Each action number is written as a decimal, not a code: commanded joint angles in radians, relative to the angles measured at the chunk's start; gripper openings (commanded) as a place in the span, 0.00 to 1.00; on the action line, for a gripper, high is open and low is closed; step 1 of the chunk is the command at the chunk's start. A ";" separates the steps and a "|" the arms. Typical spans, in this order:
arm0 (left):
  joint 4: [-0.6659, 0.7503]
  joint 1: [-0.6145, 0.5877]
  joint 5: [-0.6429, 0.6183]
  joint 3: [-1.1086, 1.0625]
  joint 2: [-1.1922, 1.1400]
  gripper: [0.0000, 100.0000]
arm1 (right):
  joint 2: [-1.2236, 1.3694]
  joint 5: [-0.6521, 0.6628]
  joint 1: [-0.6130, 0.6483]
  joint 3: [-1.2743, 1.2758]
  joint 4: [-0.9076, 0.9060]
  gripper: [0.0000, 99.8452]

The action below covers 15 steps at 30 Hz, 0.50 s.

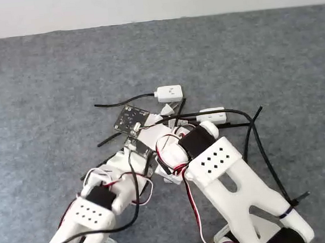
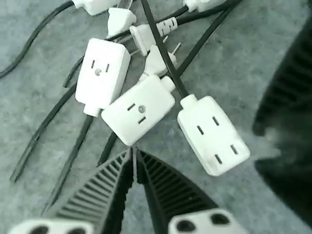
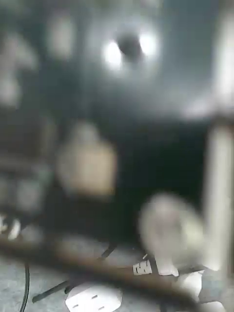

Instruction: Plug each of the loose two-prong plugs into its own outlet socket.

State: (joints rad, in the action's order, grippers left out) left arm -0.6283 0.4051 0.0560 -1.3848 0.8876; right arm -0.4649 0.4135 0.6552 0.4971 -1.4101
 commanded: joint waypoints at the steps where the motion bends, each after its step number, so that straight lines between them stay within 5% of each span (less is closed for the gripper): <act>1: 0.020 0.008 0.009 -0.018 0.077 0.01 | -0.025 0.011 -0.012 -0.009 0.016 0.01; 9: 0.046 -0.058 -0.005 -0.036 0.126 0.01 | -0.036 -0.071 -0.045 0.023 0.099 0.01; 15: 0.290 -0.275 -0.262 -0.093 0.126 0.01 | -0.030 -0.241 -0.113 0.063 0.236 0.01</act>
State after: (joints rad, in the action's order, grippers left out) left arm -0.4657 0.2194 -0.0806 -1.4722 0.9966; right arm -0.4710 0.2447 0.5677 0.5447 -1.2505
